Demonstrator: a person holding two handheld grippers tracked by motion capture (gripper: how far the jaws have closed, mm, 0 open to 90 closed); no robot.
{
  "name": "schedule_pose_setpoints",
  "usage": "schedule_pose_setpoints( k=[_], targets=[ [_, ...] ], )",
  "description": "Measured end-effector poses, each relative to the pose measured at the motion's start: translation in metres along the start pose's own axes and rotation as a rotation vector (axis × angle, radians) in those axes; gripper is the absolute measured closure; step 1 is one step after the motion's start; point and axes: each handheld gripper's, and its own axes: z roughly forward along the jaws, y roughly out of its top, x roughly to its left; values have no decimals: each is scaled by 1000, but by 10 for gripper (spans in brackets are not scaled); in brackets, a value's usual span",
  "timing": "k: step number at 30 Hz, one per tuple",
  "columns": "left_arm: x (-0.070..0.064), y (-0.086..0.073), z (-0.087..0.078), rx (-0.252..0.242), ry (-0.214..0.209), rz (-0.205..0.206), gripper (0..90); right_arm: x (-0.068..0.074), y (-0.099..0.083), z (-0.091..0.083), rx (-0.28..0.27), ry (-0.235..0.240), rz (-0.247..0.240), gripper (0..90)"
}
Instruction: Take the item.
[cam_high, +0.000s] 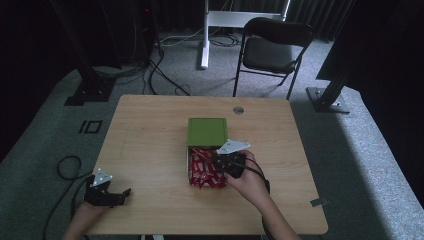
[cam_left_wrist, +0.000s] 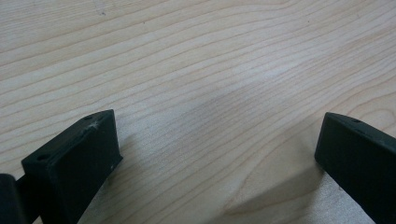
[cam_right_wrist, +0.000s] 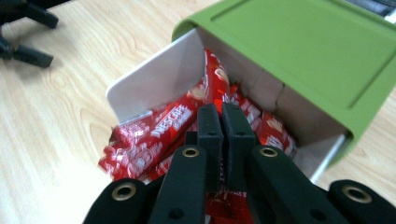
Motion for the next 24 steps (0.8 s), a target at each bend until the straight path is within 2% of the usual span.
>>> schedule_pose_setpoints(
  k=[5,10,14,16,17,18,19,20,22,24],
  targets=[
    [0,0,0,0,0,-1,6,-1,-3,-12,-24,-12,12,883],
    [0,0,0,-2,-1,-3,6,-2,-5,-22,-42,18,27,883],
    [0,0,0,2,-1,-1,6,0,-7,-31,-44,24,20,883],
    [0,0,0,2,-1,-1,6,-1,-8,-36,-71,27,32,883],
    [0,0,0,1,-1,-1,6,-1,-8,-39,-55,27,26,883],
    [0,0,0,1,-1,-1,6,-1,-9,-42,-77,35,40,883],
    [0,0,0,0,-1,-1,6,-1,-10,-45,-67,56,44,883],
    [0,0,0,0,-1,-1,6,-2,-11,-48,-85,66,49,883],
    [0,0,0,0,-1,-1,6,-2,-12,-52,-87,60,48,883],
    [0,0,0,0,-1,-1,6,-4,-13,-57,-113,64,64,884]
  ],
)
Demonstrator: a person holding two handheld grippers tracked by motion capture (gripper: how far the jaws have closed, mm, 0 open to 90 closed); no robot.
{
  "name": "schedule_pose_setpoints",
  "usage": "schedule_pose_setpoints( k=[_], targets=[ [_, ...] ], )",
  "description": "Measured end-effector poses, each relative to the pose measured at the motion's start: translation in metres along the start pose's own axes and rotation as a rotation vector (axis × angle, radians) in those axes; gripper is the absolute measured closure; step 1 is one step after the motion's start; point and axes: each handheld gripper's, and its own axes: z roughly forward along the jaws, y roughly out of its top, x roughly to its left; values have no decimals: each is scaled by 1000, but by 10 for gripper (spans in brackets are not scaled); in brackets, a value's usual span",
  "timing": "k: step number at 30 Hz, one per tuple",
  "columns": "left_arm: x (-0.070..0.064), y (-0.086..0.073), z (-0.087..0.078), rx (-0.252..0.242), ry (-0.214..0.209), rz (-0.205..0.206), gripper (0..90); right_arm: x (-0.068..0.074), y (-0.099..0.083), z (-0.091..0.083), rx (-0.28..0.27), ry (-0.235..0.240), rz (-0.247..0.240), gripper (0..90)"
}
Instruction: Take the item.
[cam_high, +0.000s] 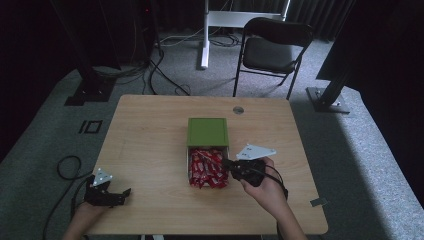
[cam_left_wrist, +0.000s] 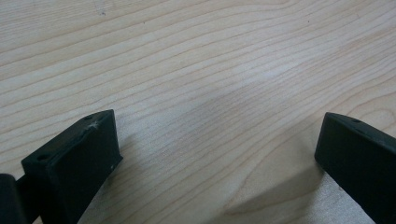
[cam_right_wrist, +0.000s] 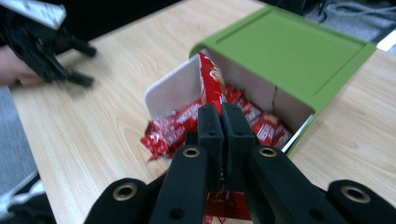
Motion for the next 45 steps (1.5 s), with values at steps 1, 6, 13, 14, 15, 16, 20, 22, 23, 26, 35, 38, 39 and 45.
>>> schedule_pose_setpoints(
  k=[1,6,13,14,15,16,20,22,23,26,35,38,39,45],
  targets=[
    [0,0,0,-1,0,0,6,-1,0,-2,-5,-5,0,883],
    [0,0,0,0,0,0,6,-12,3,-17,-69,-48,28,883],
    [0,0,0,0,0,0,6,-28,3,-28,-125,-131,55,882],
    [0,0,0,0,0,0,6,-30,2,-28,-131,-145,61,883],
    [0,0,0,1,0,0,6,-33,1,-28,-154,-155,76,883],
    [0,0,0,0,0,-1,6,-35,1,-28,-139,-164,81,882],
    [0,0,0,0,0,-1,6,-46,-3,-26,-182,-227,115,883],
    [0,0,0,-1,0,0,6,-52,-4,-24,-168,-255,127,882],
    [0,0,0,-1,1,0,6,-56,-6,-23,-193,-272,139,882],
    [0,0,0,-1,0,-1,6,-66,-11,-17,-195,-317,161,881],
    [0,0,0,0,0,0,6,-92,-29,7,-191,-420,233,880],
    [0,0,0,-1,0,-1,6,-99,-35,16,-191,-433,264,879],
    [0,0,0,0,0,-1,6,-100,-36,18,-189,-436,266,879],
    [0,0,0,-1,0,-1,6,-107,-46,34,-168,-472,288,879]
  ],
)
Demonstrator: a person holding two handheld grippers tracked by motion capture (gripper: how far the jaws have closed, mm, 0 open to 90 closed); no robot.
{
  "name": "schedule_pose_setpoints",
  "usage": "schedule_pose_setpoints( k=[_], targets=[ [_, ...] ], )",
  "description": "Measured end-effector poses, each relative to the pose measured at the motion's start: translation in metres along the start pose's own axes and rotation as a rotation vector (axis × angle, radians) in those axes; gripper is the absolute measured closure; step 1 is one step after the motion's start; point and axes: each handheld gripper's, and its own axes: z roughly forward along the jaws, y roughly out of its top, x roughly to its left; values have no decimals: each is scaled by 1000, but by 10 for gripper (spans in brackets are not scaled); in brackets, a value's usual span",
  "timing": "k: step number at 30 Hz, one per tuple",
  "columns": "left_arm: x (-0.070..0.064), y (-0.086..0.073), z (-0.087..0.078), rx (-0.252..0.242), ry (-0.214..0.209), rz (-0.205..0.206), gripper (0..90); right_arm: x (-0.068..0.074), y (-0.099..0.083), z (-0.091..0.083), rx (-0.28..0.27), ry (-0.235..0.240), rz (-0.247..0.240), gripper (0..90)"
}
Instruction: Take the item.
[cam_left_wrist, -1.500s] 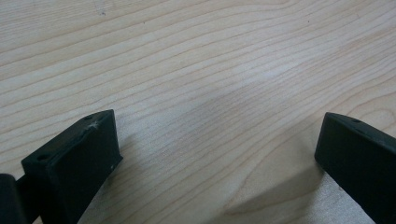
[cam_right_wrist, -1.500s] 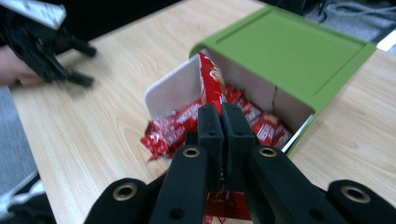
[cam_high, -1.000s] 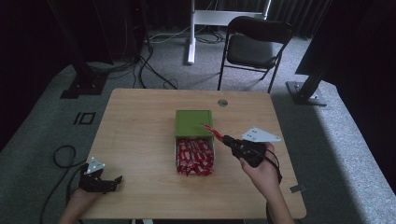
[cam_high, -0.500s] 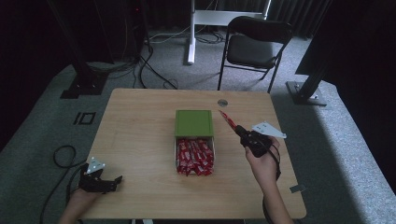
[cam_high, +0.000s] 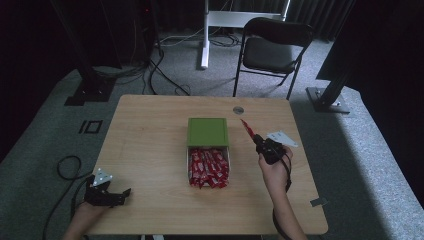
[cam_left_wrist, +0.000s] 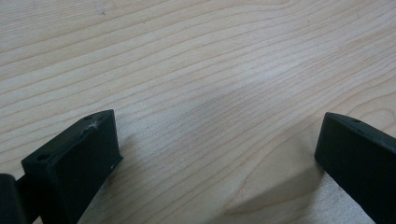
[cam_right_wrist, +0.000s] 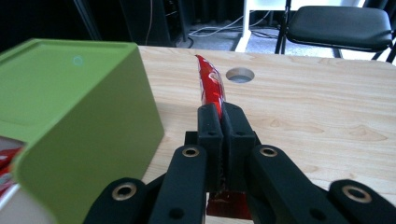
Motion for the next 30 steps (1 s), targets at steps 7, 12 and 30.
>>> schedule_pose_setpoints(
  k=[7,12,30],
  targets=[
    [0,0,0,0,0,0,6,-1,-16,20,31,-32,9,877],
    [0,0,0,1,0,0,6,-2,-30,37,83,-37,28,878],
    [0,0,0,1,0,1,6,2,-57,59,180,-34,61,853]
  ],
)
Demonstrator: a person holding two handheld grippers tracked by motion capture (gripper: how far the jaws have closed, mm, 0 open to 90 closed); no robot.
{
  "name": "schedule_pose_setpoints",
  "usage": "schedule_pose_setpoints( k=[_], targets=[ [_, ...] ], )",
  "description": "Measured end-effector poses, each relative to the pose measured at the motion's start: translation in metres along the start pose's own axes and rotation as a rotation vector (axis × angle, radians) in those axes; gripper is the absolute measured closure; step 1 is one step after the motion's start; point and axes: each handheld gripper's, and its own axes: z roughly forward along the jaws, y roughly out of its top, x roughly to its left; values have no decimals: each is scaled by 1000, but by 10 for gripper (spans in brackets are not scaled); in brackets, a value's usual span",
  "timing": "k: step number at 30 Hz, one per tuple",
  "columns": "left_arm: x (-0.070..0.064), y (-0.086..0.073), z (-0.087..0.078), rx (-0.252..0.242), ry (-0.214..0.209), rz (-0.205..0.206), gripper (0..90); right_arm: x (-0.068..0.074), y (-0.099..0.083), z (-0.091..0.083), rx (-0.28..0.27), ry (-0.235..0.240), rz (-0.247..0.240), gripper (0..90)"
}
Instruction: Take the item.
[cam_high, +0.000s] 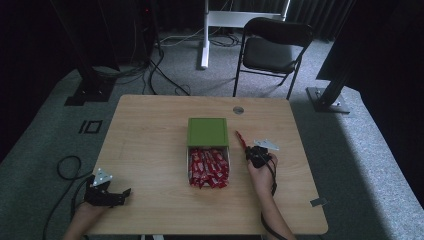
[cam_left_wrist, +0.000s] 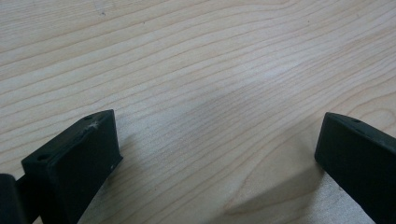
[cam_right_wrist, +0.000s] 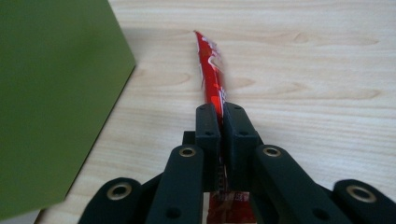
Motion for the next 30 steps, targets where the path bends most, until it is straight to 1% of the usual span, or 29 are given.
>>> schedule_pose_setpoints(
  k=[2,3,4,7,9,11,13,14,16,17,18,20,21,22,26,28,30],
  targets=[
    [0,0,0,-1,0,-1,6,0,-2,0,3,-3,-5,840],
    [0,0,0,0,0,0,6,0,-2,0,4,5,1,822],
    [0,0,0,0,0,0,6,0,-2,0,4,5,1,822],
    [0,0,0,0,0,-1,6,0,-3,-2,7,29,14,791],
    [0,0,0,0,0,-1,6,-1,-2,-5,0,31,8,765],
    [0,0,0,0,0,-1,7,-1,-1,-8,-3,48,24,716],
    [0,0,0,0,0,0,7,-1,0,-12,-9,55,20,652],
    [0,0,0,0,0,0,7,-1,0,-15,-24,60,23,624],
    [0,0,0,0,0,-1,7,-3,1,-18,-32,63,20,556],
    [0,0,0,0,0,-1,6,-4,2,-20,-43,62,25,543],
    [0,0,0,-1,0,-1,7,-5,3,-23,-51,57,23,522],
    [0,0,0,0,0,0,6,-8,4,-26,-58,33,-4,494],
    [0,0,0,-1,0,-1,6,-10,5,-28,-65,25,-8,467],
    [0,0,0,-1,0,-1,6,-10,5,-28,-65,25,-8,467],
    [0,0,0,0,0,0,6,-22,7,-35,-93,-11,4,360],
    [0,0,0,0,0,0,6,-27,7,-38,-90,-22,3,342],
    [0,0,0,-1,0,-1,6,-33,6,-41,-99,-45,2,328]
  ],
)
